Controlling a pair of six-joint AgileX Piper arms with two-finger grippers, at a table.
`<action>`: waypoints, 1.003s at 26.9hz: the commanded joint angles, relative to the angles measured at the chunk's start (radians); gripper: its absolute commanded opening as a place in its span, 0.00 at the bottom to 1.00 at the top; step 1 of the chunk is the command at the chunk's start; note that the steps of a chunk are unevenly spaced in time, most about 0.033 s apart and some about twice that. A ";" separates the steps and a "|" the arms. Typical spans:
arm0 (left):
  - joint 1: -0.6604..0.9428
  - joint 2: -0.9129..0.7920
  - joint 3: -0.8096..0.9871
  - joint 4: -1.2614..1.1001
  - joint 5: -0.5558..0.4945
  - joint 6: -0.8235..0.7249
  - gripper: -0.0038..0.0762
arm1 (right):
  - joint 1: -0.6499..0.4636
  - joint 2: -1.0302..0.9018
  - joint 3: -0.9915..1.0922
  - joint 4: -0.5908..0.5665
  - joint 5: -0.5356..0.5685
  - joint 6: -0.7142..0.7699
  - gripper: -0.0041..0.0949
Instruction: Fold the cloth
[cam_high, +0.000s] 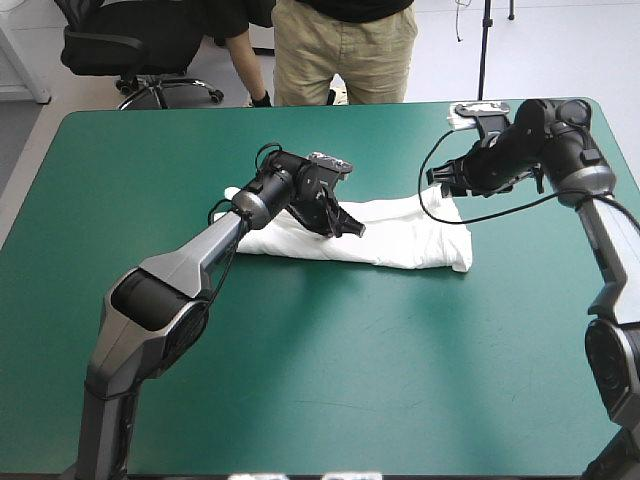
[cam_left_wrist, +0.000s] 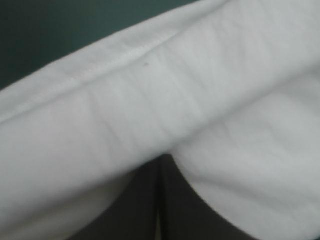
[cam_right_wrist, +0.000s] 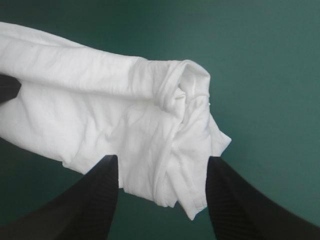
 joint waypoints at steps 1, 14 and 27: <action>-0.003 -0.039 -0.027 -0.043 -0.014 -0.001 0.03 | -0.068 -0.056 -0.022 0.089 -0.023 -0.036 0.54; -0.003 -0.019 -0.027 -0.047 0.002 -0.001 0.03 | -0.200 0.136 0.048 0.344 0.048 -0.227 0.66; -0.003 -0.019 -0.027 -0.043 0.004 0.004 0.03 | -0.154 0.266 0.050 0.377 0.048 -0.252 0.66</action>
